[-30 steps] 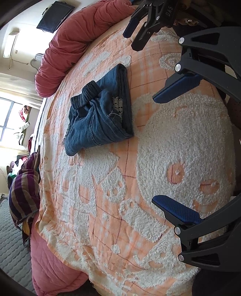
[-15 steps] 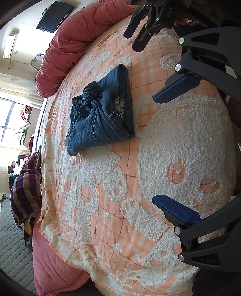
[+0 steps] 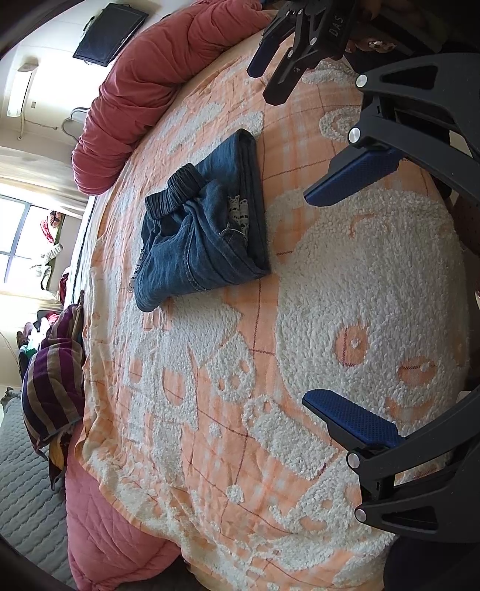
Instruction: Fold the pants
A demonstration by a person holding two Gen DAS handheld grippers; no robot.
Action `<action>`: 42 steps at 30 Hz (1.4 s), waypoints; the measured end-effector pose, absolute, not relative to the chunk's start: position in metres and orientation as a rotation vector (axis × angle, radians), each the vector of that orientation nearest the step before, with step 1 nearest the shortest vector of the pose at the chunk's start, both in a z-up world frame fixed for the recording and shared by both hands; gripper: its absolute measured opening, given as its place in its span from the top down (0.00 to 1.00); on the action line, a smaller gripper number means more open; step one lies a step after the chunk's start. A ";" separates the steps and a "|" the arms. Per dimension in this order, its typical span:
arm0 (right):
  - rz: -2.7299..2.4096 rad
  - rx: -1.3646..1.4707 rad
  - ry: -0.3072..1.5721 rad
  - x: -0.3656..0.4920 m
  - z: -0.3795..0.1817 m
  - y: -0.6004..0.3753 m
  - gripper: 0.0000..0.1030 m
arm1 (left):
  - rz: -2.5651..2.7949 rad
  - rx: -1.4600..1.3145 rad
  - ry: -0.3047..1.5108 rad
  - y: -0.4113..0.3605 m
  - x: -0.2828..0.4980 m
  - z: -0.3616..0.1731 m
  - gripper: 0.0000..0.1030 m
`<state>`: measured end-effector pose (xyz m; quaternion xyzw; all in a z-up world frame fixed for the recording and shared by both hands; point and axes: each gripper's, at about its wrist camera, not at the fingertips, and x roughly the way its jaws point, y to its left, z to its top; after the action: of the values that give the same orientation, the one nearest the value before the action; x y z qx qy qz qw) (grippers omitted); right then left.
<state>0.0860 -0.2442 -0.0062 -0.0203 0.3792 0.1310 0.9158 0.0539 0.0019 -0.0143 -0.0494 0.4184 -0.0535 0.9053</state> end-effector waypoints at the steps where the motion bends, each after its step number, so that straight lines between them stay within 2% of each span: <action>1: 0.272 -0.040 0.781 0.086 -0.006 -0.245 0.09 | -0.111 -0.103 0.864 0.002 0.054 -0.014 0.04; 42: 0.245 -0.034 0.773 0.087 -0.007 -0.250 0.09 | -0.110 -0.033 0.870 -0.006 0.056 -0.010 0.04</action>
<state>0.0869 -0.2504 -0.0069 -0.0166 0.3761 0.1194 0.9187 0.0557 -0.0062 -0.0102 -0.0158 0.4210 -0.0535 0.9054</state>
